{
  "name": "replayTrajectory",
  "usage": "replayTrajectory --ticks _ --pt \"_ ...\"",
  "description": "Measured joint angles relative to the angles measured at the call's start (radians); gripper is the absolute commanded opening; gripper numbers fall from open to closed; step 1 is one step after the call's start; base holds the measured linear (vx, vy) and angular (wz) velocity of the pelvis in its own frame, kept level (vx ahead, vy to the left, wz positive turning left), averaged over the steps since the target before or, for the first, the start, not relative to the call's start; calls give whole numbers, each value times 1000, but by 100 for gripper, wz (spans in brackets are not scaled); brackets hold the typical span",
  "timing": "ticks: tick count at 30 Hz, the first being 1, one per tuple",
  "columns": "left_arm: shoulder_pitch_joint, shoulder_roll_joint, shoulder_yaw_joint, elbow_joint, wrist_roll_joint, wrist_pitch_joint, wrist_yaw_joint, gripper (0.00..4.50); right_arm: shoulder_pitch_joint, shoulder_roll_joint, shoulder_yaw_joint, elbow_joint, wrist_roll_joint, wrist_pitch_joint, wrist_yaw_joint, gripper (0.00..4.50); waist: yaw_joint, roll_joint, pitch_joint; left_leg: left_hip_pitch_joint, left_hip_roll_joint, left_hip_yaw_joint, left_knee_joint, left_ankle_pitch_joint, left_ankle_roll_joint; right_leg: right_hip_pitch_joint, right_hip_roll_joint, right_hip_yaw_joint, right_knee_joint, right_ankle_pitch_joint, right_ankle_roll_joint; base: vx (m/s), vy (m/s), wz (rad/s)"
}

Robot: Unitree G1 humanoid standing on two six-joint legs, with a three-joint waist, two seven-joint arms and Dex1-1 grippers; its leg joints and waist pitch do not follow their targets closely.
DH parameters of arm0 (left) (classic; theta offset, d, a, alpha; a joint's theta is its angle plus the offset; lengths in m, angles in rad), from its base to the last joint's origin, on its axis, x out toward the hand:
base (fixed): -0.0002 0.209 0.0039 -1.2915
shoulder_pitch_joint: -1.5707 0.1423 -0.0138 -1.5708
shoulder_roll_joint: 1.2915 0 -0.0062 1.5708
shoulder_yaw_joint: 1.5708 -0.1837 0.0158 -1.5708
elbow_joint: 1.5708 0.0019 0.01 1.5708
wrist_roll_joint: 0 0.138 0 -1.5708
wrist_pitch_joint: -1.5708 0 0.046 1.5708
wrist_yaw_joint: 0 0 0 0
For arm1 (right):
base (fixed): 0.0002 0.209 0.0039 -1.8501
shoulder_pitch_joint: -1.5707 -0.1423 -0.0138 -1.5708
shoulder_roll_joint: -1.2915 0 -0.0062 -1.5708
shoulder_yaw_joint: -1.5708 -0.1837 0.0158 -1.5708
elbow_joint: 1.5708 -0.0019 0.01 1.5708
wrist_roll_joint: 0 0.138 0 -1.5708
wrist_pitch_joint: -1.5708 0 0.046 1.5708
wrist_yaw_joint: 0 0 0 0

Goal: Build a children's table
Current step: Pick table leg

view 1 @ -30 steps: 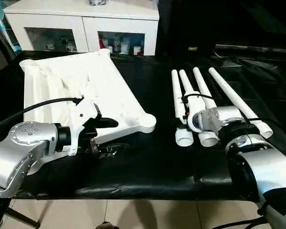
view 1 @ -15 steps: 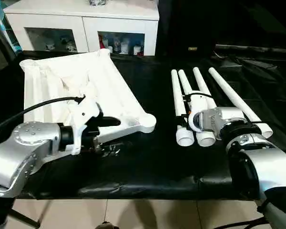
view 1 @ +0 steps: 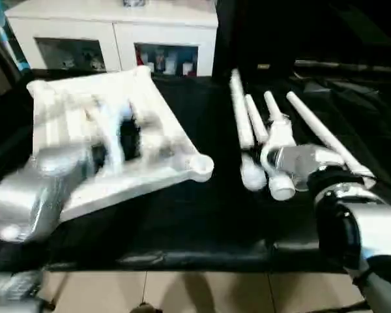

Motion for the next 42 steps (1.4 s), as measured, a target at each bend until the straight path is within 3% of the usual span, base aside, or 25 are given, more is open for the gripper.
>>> replayTrajectory --ticks 3,5,12,17,22,31,42 --pt "-80 -116 53 67 -85 74 103 450 78 12 56 -242 22 -91 215 190 6 -4 1 -1 0 0 0 -1 2 0 0 0 -1 0 0 0 0 0" --pt "-102 -165 65 113 -95 97 150 450 127 13 94 -388 37 -99 302 189 8 -6 0 -1 0 0 0 -1 2 0 0 -1 -2 0 0 0 0 0" --pt "-162 -266 180 252 -139 120 289 450 313 16 225 -713 68 -89 401 189 26 -8 0 -1 1 -1 2 -1 3 1 1 -1 -2 1 -1 0 0 0" --pt "-182 -304 237 297 -198 137 353 450 360 30 289 -847 42 -89 421 188 26 -8 0 -1 1 -2 3 -1 2 2 1 -1 -2 1 -1 0 0 0" --pt "-229 -332 284 320 -243 147 379 450 396 42 357 -902 15 -87 410 188 25 -8 0 -1 1 -3 3 -1 2 2 1 -2 -2 1 -1 0 0 0" --pt "-238 -363 319 330 -252 140 442 369 382 42 430 -905 -94 -91 327 188 24 -7 0 -1 1 -3 2 -1 2 3 1 -2 -5 1 -1 0 0 0" --pt "-237 -368 292 330 -190 116 515 271 365 84 444 -879 -136 -57 234 187 23 -9 1 -1 1 -3 0 -1 2 3 1 -3 -7 2 0 0 0 0"
